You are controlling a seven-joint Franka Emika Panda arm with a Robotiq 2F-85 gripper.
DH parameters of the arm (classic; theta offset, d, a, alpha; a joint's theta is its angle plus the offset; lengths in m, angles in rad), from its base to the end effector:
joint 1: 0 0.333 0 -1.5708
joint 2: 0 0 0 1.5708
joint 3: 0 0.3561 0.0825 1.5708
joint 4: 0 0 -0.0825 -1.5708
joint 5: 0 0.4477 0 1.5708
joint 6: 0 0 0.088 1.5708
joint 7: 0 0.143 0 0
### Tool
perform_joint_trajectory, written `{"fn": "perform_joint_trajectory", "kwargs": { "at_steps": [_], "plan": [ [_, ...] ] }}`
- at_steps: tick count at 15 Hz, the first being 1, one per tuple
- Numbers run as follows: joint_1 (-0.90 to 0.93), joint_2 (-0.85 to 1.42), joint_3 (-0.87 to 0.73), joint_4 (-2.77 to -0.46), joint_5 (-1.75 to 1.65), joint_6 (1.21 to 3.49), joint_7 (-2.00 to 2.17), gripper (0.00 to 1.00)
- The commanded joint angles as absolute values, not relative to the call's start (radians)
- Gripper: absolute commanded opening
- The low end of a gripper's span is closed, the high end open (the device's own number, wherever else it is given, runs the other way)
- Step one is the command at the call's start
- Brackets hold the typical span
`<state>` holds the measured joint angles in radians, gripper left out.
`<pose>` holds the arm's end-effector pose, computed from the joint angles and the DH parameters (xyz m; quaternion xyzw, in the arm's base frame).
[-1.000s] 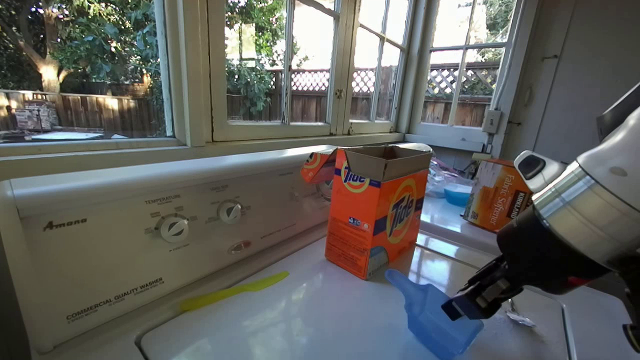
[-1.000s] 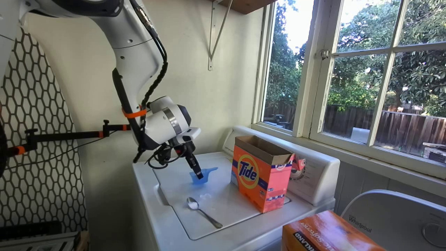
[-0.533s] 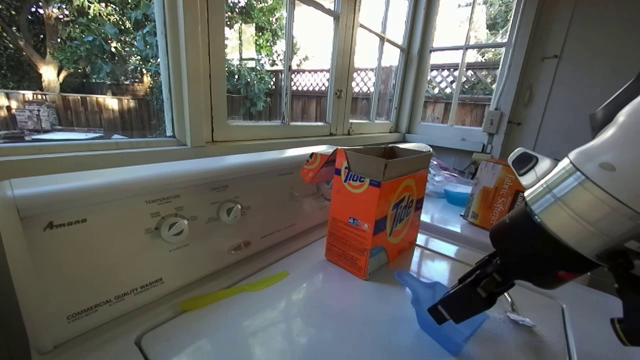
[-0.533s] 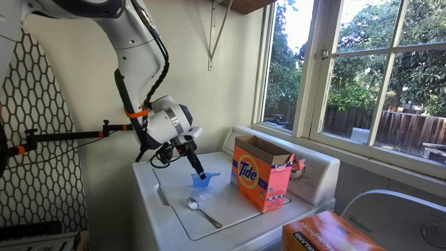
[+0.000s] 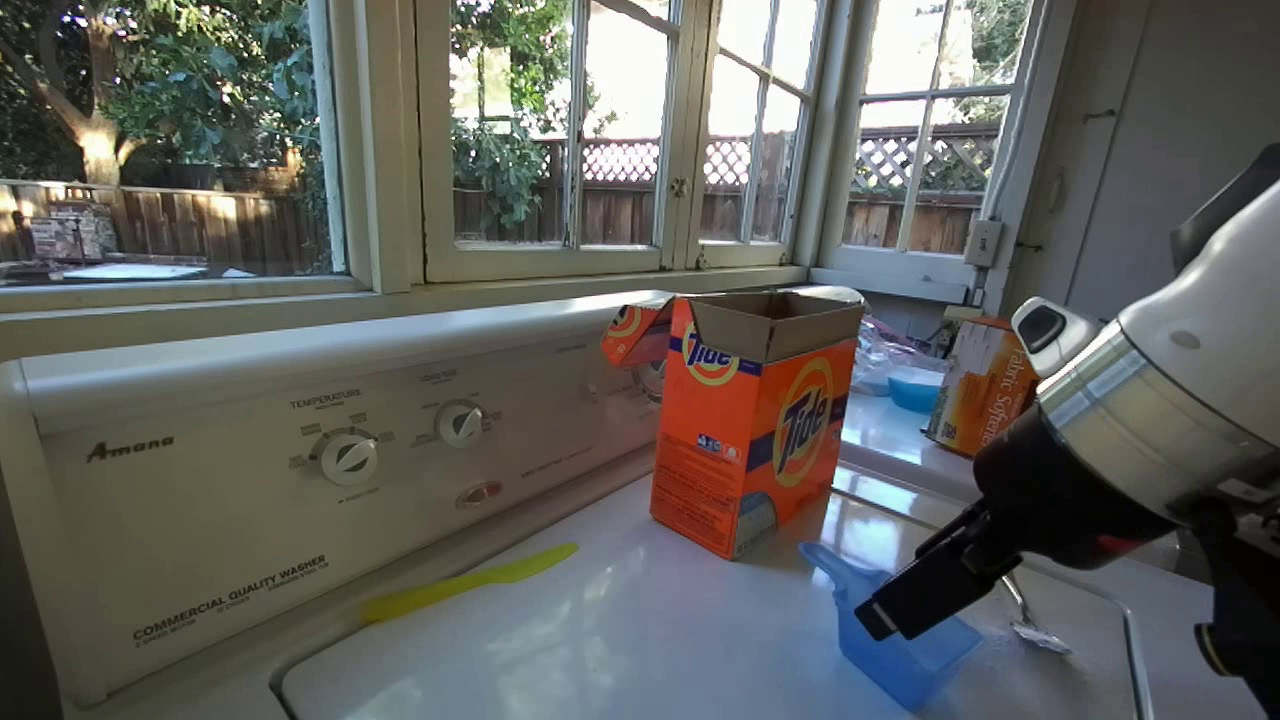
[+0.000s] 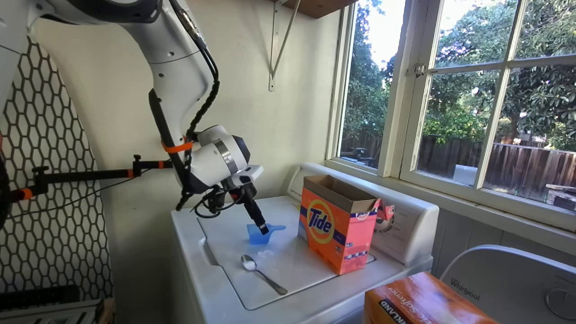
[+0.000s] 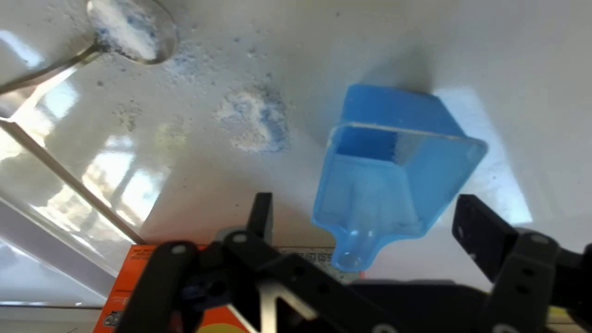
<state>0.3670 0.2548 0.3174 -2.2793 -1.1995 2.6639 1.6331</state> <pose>0.4503 0.3876 0.2099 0.9612 0.0403 0.2707 0.0351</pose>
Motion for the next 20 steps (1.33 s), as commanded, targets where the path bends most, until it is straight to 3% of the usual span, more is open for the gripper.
{"fn": "perform_joint_trajectory", "kwargs": {
  "at_steps": [1,14,20],
  "plan": [
    [0.38,0.187,0.319,-2.328,-1.087,2.515,1.604,1.0],
    [0.386,0.073,0.336,-2.367,-0.837,2.17,1.718,1.0],
    [0.372,0.084,0.326,-2.387,-0.797,2.184,1.781,1.0]
  ]
}}
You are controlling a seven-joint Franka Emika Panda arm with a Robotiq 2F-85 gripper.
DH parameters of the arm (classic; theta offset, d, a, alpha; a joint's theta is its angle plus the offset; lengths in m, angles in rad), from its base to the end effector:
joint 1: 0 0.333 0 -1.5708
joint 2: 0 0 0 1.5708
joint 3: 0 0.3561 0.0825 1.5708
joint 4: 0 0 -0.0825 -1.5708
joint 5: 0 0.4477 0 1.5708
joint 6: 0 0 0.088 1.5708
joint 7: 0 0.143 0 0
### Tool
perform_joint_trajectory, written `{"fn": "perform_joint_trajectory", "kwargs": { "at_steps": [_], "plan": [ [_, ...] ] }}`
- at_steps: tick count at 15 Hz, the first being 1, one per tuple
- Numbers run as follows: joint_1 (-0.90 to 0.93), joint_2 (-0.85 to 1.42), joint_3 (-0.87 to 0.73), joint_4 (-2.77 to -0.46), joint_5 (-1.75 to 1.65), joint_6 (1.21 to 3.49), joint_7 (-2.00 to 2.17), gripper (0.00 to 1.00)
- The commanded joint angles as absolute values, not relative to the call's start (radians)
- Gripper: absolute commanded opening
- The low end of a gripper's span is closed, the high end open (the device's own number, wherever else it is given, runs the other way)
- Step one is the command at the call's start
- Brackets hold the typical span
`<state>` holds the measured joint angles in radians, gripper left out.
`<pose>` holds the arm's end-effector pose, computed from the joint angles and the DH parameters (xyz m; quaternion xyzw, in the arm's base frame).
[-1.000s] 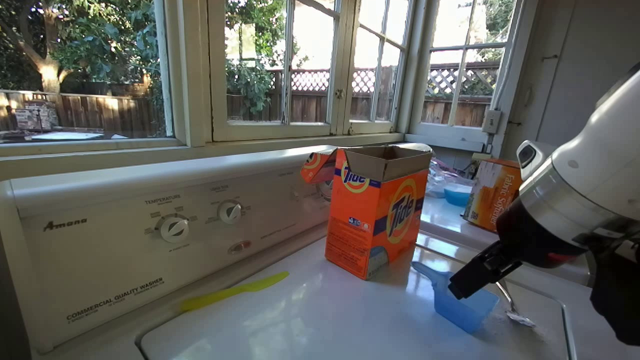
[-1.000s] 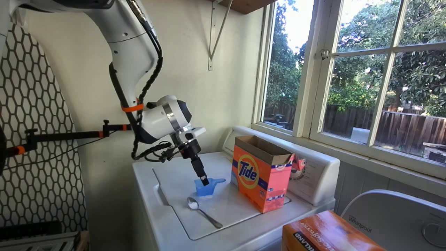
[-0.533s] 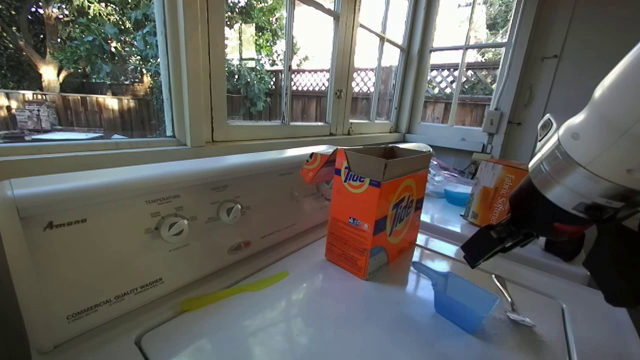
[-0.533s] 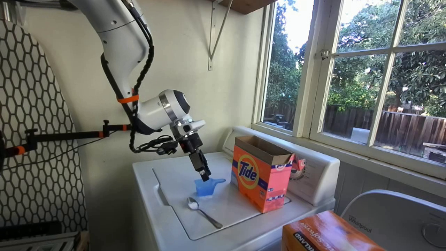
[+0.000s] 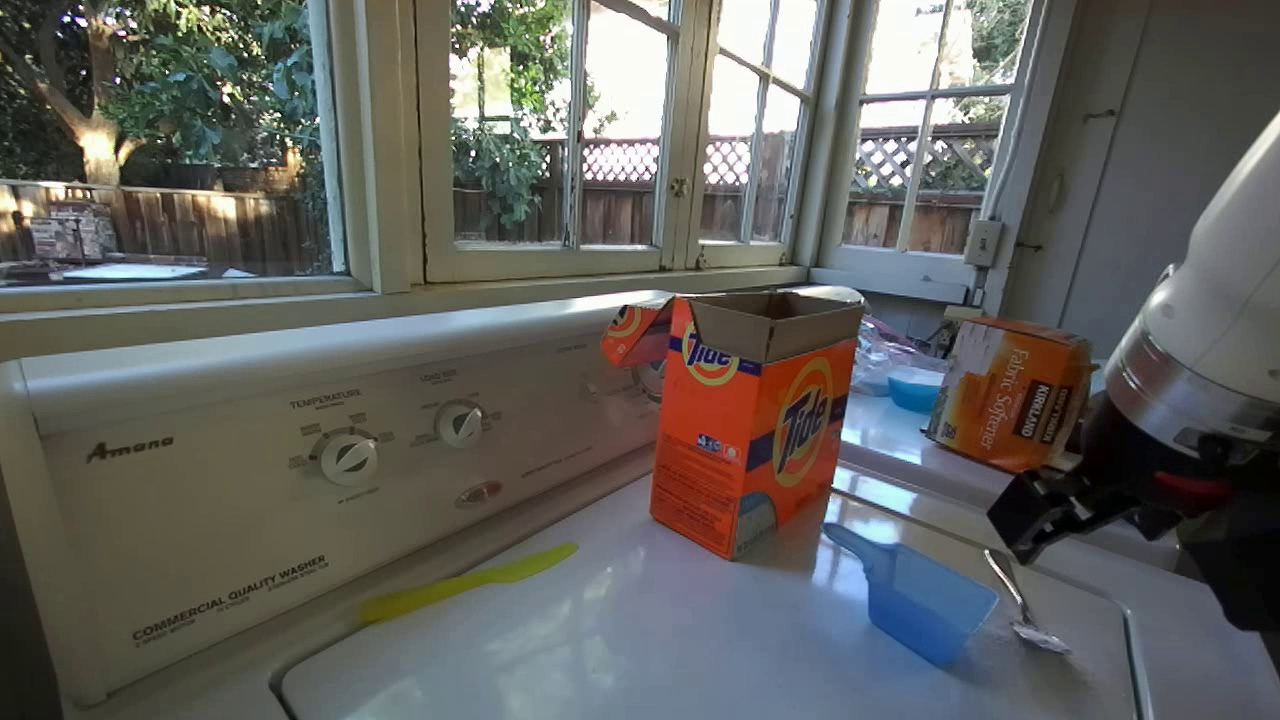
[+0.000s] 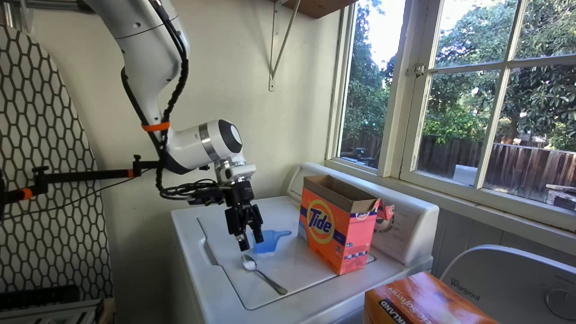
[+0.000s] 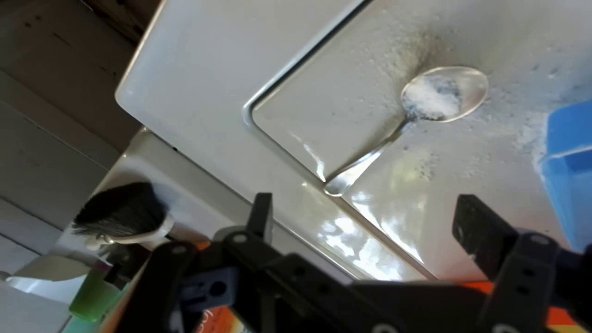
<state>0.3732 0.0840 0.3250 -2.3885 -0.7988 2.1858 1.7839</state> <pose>0.4232 0.2962 0.2323 0.9228 -0.2437 0.2151 0.2070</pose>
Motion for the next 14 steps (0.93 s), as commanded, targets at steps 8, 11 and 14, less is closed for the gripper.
{"fn": "perform_joint_trajectory", "kwargs": {
  "at_steps": [8,11,14],
  "plan": [
    [0.351,0.098,0.317,-2.363,-0.656,2.193,1.746,1.0],
    [0.328,0.082,0.295,-2.377,-0.498,2.215,1.725,1.0],
    [0.31,0.067,0.272,-2.399,-0.415,2.251,1.748,1.0]
  ]
}}
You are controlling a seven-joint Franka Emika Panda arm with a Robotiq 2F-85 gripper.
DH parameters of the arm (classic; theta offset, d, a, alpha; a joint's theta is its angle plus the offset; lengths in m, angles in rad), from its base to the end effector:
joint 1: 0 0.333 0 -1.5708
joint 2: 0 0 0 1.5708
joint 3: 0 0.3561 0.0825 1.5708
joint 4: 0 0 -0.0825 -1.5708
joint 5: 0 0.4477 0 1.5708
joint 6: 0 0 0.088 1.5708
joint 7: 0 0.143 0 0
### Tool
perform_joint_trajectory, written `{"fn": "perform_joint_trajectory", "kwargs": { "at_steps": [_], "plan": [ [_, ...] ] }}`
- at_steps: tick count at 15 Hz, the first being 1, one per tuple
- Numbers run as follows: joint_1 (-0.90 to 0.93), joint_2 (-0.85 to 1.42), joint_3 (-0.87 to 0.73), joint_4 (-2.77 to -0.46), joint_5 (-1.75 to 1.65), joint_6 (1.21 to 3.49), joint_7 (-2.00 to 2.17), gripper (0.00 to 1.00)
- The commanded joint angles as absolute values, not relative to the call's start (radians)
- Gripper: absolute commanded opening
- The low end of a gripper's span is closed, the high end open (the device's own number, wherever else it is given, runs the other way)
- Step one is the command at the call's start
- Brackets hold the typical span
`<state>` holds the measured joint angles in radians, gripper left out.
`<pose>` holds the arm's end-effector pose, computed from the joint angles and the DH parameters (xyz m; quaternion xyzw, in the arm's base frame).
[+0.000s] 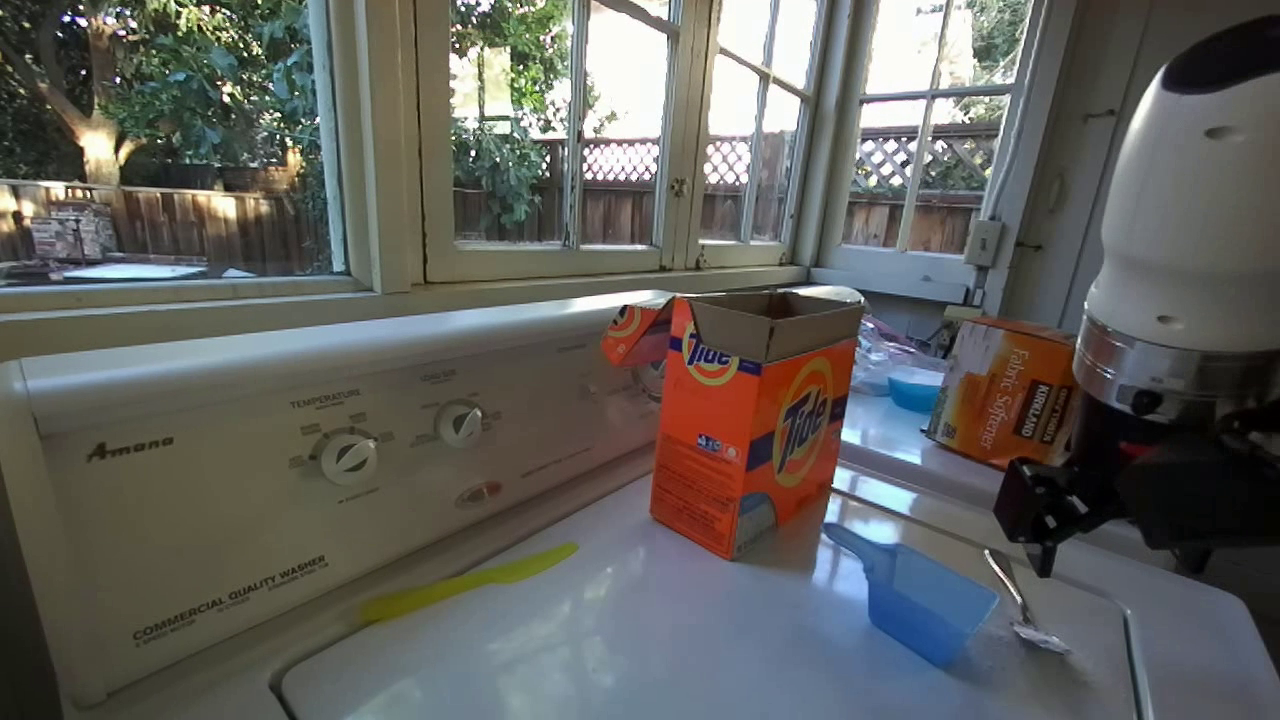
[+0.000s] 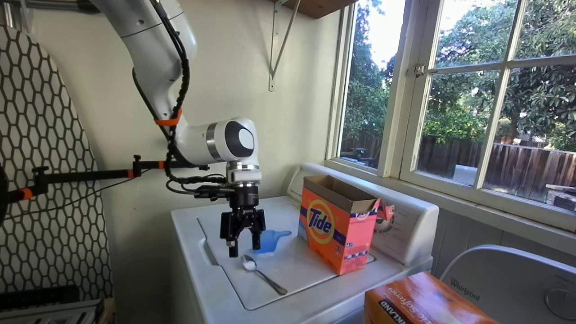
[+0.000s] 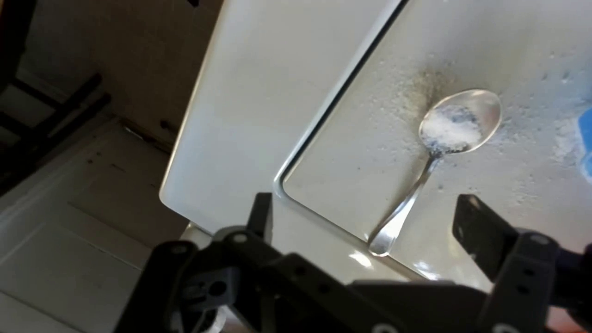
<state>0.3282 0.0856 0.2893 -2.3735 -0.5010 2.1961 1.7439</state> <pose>0.4353 0.2736 0.2305 0.9054 -0.3696 0.1092 0.1782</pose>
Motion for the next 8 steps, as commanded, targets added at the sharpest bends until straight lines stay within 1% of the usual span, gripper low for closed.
{"fn": "perform_joint_trajectory", "kwargs": {
  "at_steps": [1,8],
  "plan": [
    [0.306,0.063,0.265,-2.408,-0.406,2.27,1.775,1.0],
    [0.275,0.049,0.221,-2.544,-0.288,2.56,1.862,1.0]
  ]
}}
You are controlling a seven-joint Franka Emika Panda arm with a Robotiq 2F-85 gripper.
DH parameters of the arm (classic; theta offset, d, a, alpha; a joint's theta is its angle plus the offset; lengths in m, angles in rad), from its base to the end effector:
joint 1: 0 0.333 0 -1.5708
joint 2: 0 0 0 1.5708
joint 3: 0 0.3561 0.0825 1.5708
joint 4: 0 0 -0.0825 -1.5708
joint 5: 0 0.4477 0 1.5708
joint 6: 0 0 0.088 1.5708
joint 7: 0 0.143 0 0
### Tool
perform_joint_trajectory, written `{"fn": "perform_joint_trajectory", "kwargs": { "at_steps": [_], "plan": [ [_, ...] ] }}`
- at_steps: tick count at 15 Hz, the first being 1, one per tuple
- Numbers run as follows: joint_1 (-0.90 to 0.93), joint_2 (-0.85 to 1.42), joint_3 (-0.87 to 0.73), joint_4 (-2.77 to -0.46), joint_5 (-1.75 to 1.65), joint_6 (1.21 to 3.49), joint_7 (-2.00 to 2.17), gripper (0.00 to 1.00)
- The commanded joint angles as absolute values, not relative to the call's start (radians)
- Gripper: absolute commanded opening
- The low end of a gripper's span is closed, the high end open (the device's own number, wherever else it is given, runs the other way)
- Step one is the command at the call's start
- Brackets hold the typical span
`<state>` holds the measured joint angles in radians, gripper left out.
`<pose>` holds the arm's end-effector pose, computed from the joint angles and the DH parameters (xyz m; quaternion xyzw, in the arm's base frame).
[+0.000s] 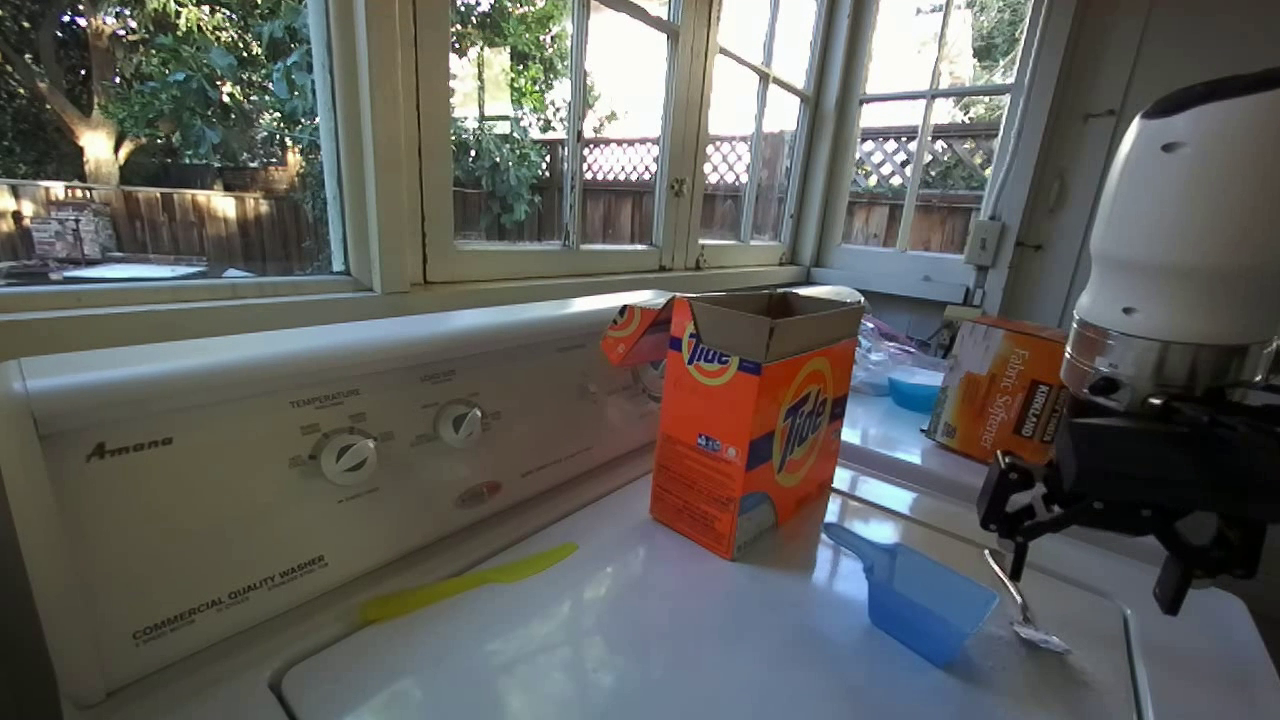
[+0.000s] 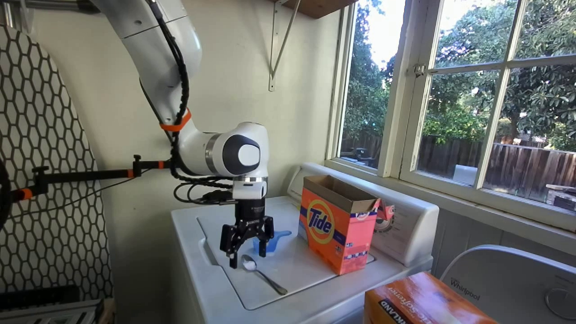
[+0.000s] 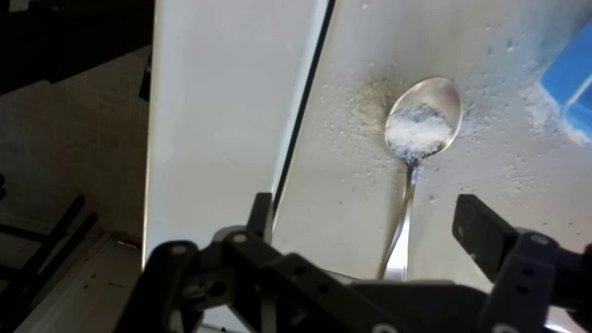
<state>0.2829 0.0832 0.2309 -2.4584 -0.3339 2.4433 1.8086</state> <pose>0.4451 0.2442 0.2089 0.8662 -0.4891 0.0653 0.0786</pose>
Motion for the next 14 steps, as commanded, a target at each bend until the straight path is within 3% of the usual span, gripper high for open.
{"fn": "perform_joint_trajectory", "kwargs": {
  "at_steps": [1,14],
  "plan": [
    [0.273,0.048,0.216,-2.563,-0.282,2.596,1.876,1.0],
    [0.264,0.063,0.177,-2.588,-0.309,2.709,1.932,1.0]
  ]
}}
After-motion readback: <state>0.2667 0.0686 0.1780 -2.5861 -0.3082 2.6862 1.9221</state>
